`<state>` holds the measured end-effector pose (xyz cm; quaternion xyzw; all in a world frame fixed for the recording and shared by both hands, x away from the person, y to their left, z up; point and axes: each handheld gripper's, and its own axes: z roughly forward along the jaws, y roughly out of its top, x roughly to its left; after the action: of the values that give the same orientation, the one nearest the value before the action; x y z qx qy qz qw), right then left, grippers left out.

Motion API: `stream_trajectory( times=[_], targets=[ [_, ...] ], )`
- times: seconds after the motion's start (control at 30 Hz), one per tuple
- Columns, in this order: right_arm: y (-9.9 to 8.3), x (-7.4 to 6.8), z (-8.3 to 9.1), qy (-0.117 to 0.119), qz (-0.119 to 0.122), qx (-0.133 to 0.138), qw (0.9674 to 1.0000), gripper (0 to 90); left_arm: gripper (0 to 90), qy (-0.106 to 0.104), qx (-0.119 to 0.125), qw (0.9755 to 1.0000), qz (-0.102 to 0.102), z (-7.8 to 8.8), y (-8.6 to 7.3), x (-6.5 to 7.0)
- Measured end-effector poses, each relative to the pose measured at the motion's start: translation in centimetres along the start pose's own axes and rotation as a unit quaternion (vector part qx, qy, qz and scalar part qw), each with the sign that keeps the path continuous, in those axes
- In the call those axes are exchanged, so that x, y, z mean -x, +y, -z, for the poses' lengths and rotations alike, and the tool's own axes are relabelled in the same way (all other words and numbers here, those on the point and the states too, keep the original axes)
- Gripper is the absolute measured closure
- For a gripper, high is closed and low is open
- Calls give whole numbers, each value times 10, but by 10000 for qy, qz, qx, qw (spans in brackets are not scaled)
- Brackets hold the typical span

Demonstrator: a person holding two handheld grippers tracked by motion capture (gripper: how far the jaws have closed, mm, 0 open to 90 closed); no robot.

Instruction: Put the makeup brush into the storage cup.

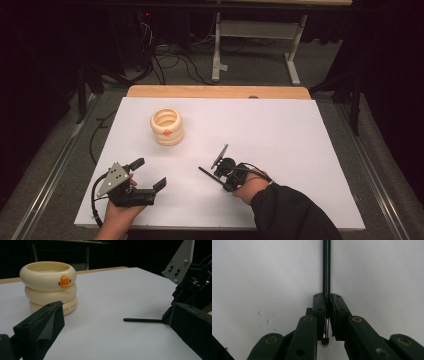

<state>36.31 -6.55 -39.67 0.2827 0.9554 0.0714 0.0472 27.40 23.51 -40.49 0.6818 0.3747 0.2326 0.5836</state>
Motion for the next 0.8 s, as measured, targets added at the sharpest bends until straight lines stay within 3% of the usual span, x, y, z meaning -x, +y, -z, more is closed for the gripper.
stream_trajectory(
  times=[0.33,0.57,0.7,0.8],
  targets=[
    [-5,9,9,-31,38,9,10000,858,2,0,-9,10000,-7,0,0,-1],
    [-23,26,24,-140,59,84,9998,858,3,65,-74,9997,-202,-2,3,2],
    [-36,38,33,-167,1,119,9998,858,7,93,-77,9998,-142,-4,7,4],
    [-44,44,36,-227,-23,166,9996,858,8,192,-328,9991,-194,-9,12,5]
  ],
)
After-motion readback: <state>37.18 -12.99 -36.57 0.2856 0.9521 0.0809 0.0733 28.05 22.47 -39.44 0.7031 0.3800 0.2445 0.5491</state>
